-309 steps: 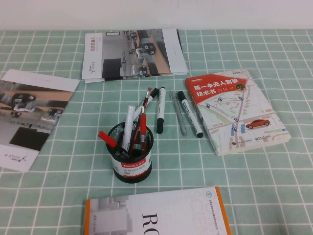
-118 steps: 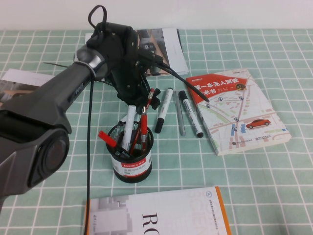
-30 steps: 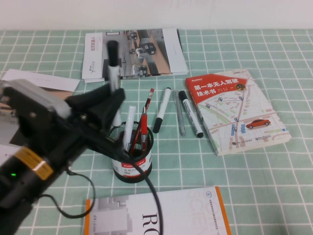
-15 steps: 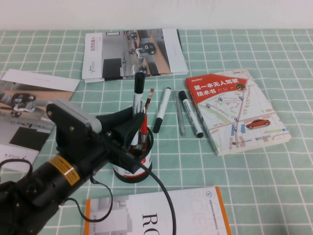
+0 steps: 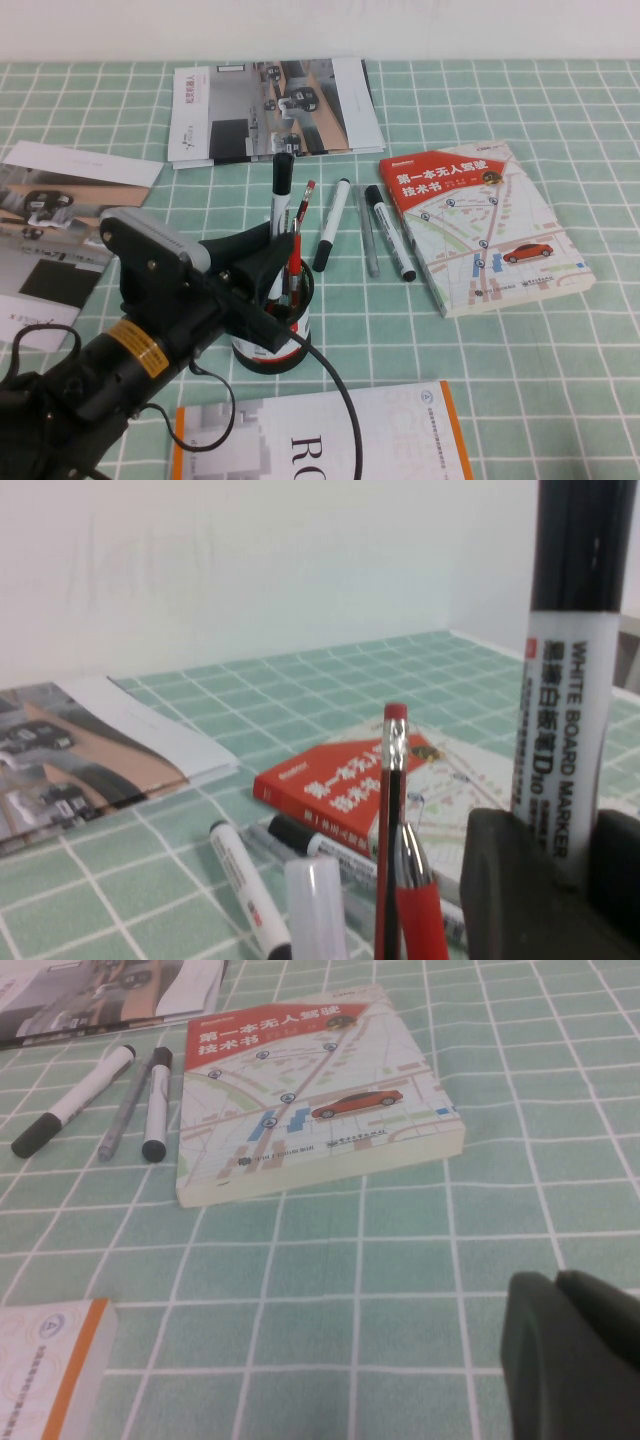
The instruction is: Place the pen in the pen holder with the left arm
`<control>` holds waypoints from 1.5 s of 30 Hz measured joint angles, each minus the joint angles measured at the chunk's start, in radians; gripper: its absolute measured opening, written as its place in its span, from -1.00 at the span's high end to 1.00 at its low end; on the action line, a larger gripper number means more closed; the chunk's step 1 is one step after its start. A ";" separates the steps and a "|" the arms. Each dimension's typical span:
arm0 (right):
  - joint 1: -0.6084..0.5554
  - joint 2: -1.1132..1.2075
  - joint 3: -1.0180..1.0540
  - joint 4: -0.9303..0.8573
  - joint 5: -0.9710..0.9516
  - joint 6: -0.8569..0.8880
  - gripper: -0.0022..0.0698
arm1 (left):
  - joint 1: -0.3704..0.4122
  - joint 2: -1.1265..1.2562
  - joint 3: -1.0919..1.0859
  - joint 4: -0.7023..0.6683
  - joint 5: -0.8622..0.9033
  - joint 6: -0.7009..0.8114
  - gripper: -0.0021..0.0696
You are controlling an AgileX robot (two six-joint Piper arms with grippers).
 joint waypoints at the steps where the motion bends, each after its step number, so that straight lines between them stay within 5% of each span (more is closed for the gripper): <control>1: 0.000 0.000 0.000 0.000 0.000 0.000 1.00 | 0.000 0.000 0.000 0.001 0.005 0.000 0.64; 7: 0.000 0.000 0.000 0.000 0.000 0.000 1.00 | 0.000 0.000 0.000 0.005 0.075 0.000 0.55; 19: 0.000 0.000 0.000 0.000 0.000 0.000 1.00 | 0.000 -0.006 0.000 0.005 0.109 -0.009 -0.08; 22: 0.000 0.000 0.000 0.000 0.000 0.000 1.00 | 0.000 -0.055 0.000 0.005 0.153 -0.015 0.09; 25: 0.000 0.000 0.000 0.000 0.000 0.000 1.00 | 0.000 -0.169 0.000 0.031 0.261 -0.025 0.58; 28: 0.000 0.000 0.000 0.000 0.000 0.000 1.00 | 0.000 -0.301 0.000 0.064 0.381 -0.052 0.84; 37: 0.000 0.000 0.000 0.000 0.000 0.000 1.00 | 0.000 -0.674 0.019 0.084 0.749 -0.124 0.94; 45: 0.000 0.000 0.000 0.000 0.000 0.000 1.00 | 0.000 -0.927 0.148 0.084 0.823 -0.160 0.94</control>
